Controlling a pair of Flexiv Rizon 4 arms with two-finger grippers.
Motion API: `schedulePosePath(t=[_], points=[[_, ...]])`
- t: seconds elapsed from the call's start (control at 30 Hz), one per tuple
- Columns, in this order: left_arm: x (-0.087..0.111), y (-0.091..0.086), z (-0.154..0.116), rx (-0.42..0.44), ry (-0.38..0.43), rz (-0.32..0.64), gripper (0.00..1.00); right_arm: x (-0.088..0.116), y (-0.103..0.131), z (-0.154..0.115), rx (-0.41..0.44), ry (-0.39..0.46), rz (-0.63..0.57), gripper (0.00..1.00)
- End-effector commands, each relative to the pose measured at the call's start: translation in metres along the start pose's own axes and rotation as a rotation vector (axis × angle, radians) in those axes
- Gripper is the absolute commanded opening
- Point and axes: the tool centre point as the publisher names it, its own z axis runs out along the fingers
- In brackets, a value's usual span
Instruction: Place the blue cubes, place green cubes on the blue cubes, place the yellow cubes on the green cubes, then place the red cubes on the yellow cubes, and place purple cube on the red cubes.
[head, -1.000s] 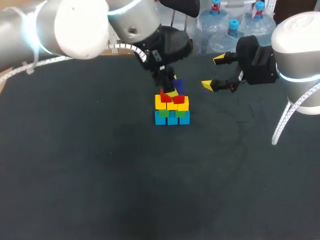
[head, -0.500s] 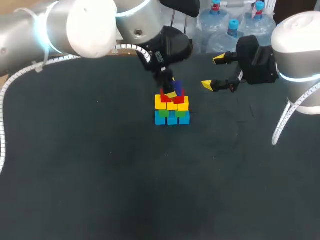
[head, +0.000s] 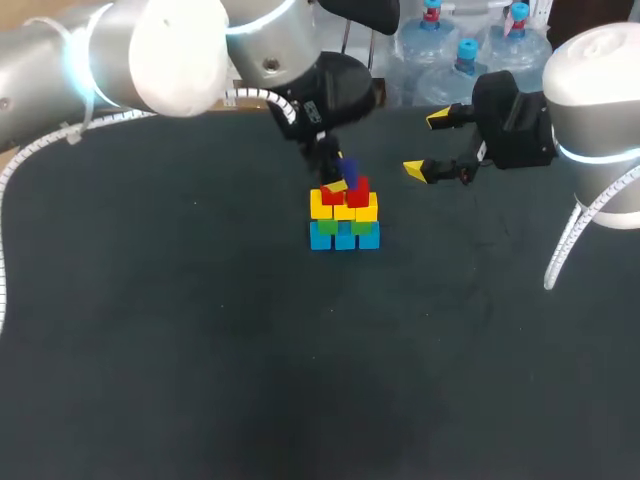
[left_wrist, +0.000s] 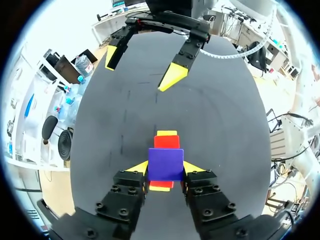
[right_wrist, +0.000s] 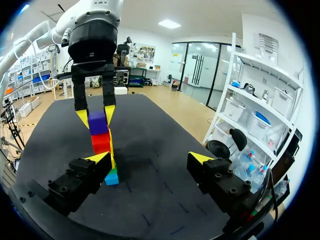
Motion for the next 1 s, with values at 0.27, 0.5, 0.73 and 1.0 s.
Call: schedulePosePath(t=[0.27,0.5,0.73,1.0], points=[[0.0013,0.0000,0.0006,-0.002,0.006,0.000,0.00,-0.0002,0.0001,-0.0010,-0.001,0.000,0.000,1.00],[0.0012,0.0002,0.0010,-0.004,0.015,-0.002,0.06,-0.0002,0.0001,-0.0010,-0.001,0.000,0.000,1.00],[0.0015,0.0010,0.0010,-0.004,0.023,-0.004,0.87,-0.0002,0.0001,-0.0010,-0.001,0.000,0.000,1.00],[0.0008,0.0019,-0.0013,-0.013,0.024,-0.002,1.00,-0.0002,0.0001,-0.0010,-0.001,0.000,0.000,1.00]])
